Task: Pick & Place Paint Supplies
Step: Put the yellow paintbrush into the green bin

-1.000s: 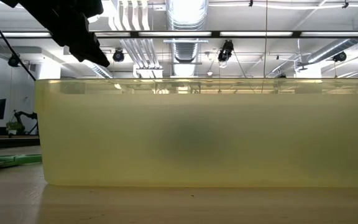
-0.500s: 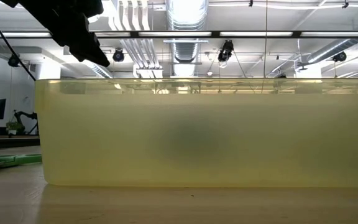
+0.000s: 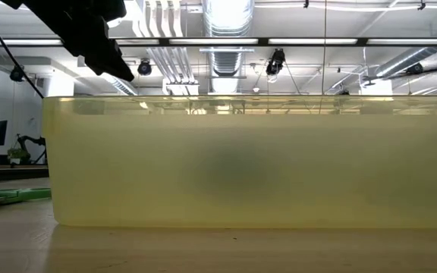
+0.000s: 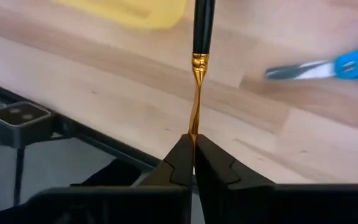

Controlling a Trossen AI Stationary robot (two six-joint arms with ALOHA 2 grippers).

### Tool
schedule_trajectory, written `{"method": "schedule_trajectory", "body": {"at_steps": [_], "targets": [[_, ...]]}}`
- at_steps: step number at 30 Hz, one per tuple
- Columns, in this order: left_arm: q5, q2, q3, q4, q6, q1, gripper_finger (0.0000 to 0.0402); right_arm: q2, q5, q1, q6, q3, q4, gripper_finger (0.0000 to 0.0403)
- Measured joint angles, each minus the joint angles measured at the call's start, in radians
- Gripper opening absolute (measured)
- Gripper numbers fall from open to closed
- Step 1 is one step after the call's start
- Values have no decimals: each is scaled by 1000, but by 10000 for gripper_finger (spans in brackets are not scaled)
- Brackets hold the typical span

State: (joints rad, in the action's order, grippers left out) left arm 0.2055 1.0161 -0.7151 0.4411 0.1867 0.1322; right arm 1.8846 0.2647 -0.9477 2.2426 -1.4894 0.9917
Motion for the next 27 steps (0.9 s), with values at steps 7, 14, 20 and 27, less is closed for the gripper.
{"method": "schedule_trajectory", "body": {"at_steps": [7,14,20,27], "targets": [[3,0,0,-5,6,0,126,-76,82,47,-22,-22,195,7],[4,0,0,-16,26,0,126,-336,238,251,-283,158,224,7],[43,0,0,-48,36,1,126,-514,154,666,-906,357,-75,7],[71,0,0,-59,55,1,126,-527,-178,1103,-1521,464,-319,7]]}}
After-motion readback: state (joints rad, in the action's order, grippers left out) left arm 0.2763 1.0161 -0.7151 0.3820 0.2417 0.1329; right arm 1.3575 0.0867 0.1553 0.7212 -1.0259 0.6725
